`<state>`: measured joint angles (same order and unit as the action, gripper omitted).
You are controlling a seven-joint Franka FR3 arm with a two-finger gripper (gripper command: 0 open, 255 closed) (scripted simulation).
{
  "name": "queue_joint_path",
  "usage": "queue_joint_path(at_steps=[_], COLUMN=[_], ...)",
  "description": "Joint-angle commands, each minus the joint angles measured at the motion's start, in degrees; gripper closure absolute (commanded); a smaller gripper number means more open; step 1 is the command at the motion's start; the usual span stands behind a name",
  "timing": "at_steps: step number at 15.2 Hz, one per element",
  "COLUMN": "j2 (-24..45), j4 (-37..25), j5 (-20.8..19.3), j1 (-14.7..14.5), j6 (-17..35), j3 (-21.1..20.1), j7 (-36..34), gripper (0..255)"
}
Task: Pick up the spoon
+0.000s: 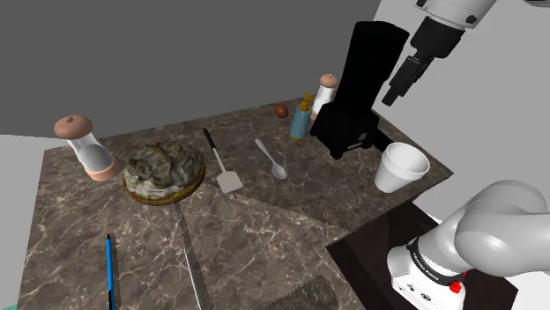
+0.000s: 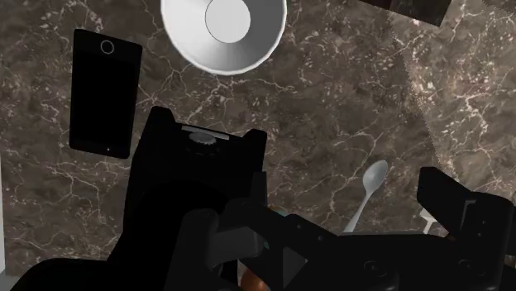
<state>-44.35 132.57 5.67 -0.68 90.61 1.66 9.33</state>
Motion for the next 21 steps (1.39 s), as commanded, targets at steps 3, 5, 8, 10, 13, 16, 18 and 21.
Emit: queue_joint_path(at_steps=[3, 5, 8, 10, 13, 16, 18, 21], j2=[2.6, 5.5, 10.3, 13.8, 19.4, 25.4, 29.6, 36.1], j4=[0.7, 1.2, 1.2, 0.9, -0.1, -1.9, -3.4, -6.2], j5=[1.2, 2.3, 3.8, 4.6, 5.6, 6.3, 6.5, 6.5], j1=[-0.2, -0.5, -0.8, -1.0, -1.3, -1.6, -1.8, -2.2], j6=[2.8, 5.6, 9.7, 12.3, 16.2, 19.7, 21.9, 24.9], j3=[-1.6, -3.1, -5.3, -6.6, -8.6, -10.3, -11.4, -12.7], j7=[-2.2, -4.4, -7.5, -9.6, -12.6, -15.7, -17.7, -20.8], gripper=[0, 0, 0, 0, 0, 0, 0, 0])
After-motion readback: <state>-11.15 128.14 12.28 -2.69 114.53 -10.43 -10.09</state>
